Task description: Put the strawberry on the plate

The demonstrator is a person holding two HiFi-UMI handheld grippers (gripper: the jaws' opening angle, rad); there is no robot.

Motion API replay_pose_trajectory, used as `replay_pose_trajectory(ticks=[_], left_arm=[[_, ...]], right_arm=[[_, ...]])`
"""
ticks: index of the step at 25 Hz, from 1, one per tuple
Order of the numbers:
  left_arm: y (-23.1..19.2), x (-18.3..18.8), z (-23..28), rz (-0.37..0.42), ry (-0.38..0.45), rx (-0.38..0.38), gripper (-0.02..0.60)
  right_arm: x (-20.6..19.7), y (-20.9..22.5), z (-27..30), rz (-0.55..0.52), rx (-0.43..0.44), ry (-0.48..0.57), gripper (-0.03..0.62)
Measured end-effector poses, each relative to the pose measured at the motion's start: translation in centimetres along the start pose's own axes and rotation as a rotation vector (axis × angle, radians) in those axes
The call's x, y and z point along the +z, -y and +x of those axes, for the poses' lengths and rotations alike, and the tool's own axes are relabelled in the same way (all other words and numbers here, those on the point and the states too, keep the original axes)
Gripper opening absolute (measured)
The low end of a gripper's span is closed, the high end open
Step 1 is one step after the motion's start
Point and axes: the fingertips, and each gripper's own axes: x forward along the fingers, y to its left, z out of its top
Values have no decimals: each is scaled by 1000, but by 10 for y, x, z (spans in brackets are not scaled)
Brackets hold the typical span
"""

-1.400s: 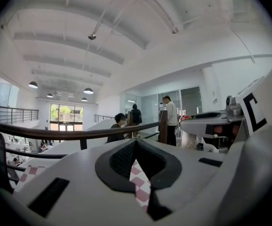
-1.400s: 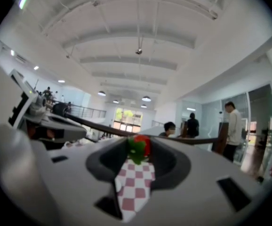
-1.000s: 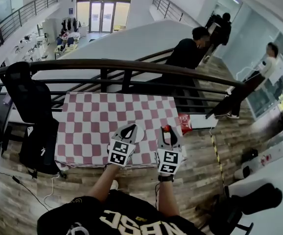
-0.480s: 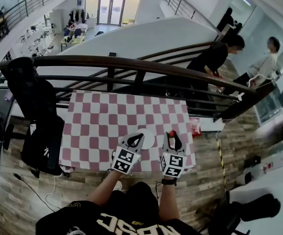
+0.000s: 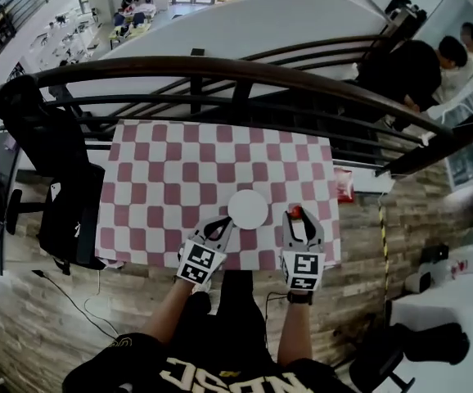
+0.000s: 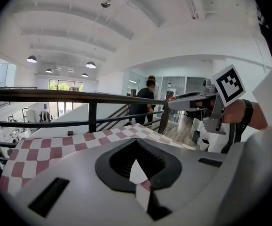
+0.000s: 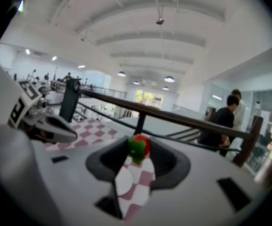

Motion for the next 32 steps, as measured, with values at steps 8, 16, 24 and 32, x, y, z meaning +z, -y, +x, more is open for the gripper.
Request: replay_pose_trajectory(ticks=[8,16,24,32], left_arm=[[-19,-63,20,1,-126,-2,12],[-29,-102,42,-13,-209,-24,12],[-34,-114,61,-36,-237,-30,12],[-40,-99,70,-53,-248,-23,12]], right_arm=[[-79,-51,48,-387,358,-127,153],[-159,-103,103,-473,573,-247,153],[-201,-125,143,-380,623,-322,153],[-208,-125,156,-227,573,-420,189]])
